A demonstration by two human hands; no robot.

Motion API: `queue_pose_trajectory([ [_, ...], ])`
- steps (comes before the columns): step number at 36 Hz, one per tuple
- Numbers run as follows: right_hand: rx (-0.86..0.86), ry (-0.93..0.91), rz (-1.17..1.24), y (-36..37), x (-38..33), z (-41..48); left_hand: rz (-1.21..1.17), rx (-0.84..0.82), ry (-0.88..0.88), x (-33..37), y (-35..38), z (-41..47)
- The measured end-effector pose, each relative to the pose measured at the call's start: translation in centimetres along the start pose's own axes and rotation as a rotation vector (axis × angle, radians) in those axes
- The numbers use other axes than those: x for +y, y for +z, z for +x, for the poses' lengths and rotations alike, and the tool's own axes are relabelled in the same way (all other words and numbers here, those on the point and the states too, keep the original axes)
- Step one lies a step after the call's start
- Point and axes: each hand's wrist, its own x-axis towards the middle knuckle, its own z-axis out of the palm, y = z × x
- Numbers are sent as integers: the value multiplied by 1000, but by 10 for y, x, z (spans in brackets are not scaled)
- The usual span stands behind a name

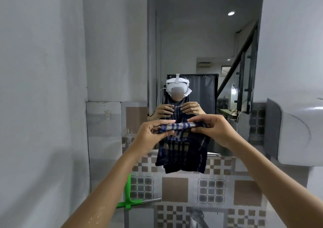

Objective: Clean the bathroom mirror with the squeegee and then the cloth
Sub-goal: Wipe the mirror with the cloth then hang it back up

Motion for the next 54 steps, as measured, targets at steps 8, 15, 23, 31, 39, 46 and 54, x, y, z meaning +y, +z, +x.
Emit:
queue_pose_trajectory([
  [8, 167, -121, -47, -38, 1, 75, -10, 138, 161, 4, -3, 94],
  [15, 520, -326, -322, -66, -50, 199, 96, 396, 285, 40, -35, 219],
  [23, 768, -436, -394, -75, -90, 281, 232, 652, 430, 68, -63, 315],
  [31, 799, -386, -447, -76, -68, 296, 438, 611, 550, 46, -63, 326],
  [39, 771, -376, -454, -70, -63, 289, 552, 599, 749, 34, -72, 311],
  [46, 765, -351, -449, -66, -63, 288, 739, 485, 831, 26, -81, 294],
  [54, 767, -350, -468, -61, -64, 280, 840, 397, 613, 15, -78, 277],
])
